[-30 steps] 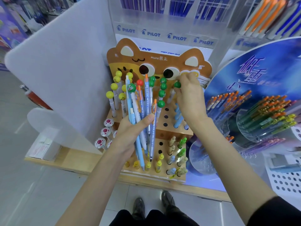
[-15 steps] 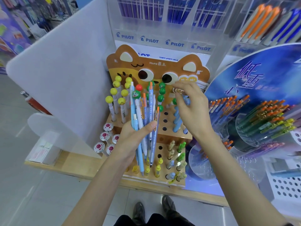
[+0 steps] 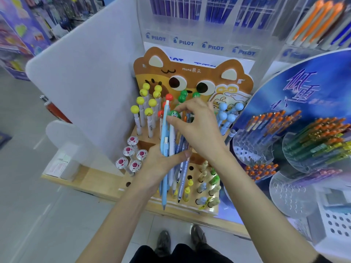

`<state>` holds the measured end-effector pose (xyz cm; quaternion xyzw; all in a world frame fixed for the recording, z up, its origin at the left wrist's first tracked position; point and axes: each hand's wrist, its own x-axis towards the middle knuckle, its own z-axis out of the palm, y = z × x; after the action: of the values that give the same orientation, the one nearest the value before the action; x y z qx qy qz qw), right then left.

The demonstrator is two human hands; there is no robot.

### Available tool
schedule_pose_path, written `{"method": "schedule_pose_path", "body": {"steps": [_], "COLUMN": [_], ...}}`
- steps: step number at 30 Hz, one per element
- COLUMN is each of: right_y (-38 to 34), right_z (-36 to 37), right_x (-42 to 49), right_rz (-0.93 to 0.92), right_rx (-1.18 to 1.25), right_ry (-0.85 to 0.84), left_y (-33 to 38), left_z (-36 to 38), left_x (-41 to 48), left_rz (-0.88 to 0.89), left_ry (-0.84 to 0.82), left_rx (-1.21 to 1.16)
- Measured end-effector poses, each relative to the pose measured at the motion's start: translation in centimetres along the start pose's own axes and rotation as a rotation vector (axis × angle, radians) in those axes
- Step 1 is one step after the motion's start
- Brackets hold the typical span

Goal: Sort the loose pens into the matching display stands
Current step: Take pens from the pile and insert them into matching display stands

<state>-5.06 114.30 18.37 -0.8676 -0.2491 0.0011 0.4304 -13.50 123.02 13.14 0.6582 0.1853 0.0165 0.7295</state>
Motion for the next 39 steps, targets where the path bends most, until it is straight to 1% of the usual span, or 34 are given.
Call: {"method": "schedule_pose_path", "body": {"steps": [4,9,17,22,25,27,28,31,33,35,37,39], "right_y": [0.1,0.4,0.2,-0.1,0.0,0.1,0.1,0.5,1.1,1.9,2.7,3.5], "right_z": [0.1,0.3,0.2,-1.3,-2.1,-2.6,-3.0,-5.0,-6.2,-6.8,-6.8,-6.0], "right_x": [-0.4,-0.6,-1.1,-0.7,-0.2,0.0,0.1,0.8,1.3,1.7,2.0,2.0], "right_rz": [0.029,0.072,0.165,0.238,0.212,0.191,0.183,0.149,0.093,0.046,0.030,0.039], "right_rx": [0.140,0.317,0.468,0.625,0.615,0.644,0.684,0.799,0.766,0.674,0.559,0.444], "right_ry": [0.026,0.059,0.108,0.173,0.167,0.217,0.268,0.511,0.628,0.682,0.685,0.616], "left_y": [0.3,0.5,0.9,0.8,0.1,-0.1,-0.1,-0.2,-0.1,0.0,0.0,0.0], "left_z": [0.0,-0.4,-1.1,-1.0,-0.9,-0.8,-0.8,-0.8,-0.9,-0.9,-0.8,-0.7], "left_x": [-0.4,-0.5,-1.4,-2.1,-2.4,-2.4,-2.4,-2.1,-1.9,-1.7,-1.5,-1.5], "left_rz": [-0.002,-0.046,-0.076,-0.094,-0.114,-0.127,-0.132,-0.133,-0.134,-0.137,-0.142,-0.142], "left_ry": [-0.019,-0.035,-0.099,-0.121,-0.116,-0.123,-0.127,-0.127,-0.112,-0.104,-0.101,-0.107], "left_rx": [-0.027,-0.029,-0.070,-0.011,-0.006,0.005,0.006,0.012,-0.005,-0.031,-0.050,-0.067]}}
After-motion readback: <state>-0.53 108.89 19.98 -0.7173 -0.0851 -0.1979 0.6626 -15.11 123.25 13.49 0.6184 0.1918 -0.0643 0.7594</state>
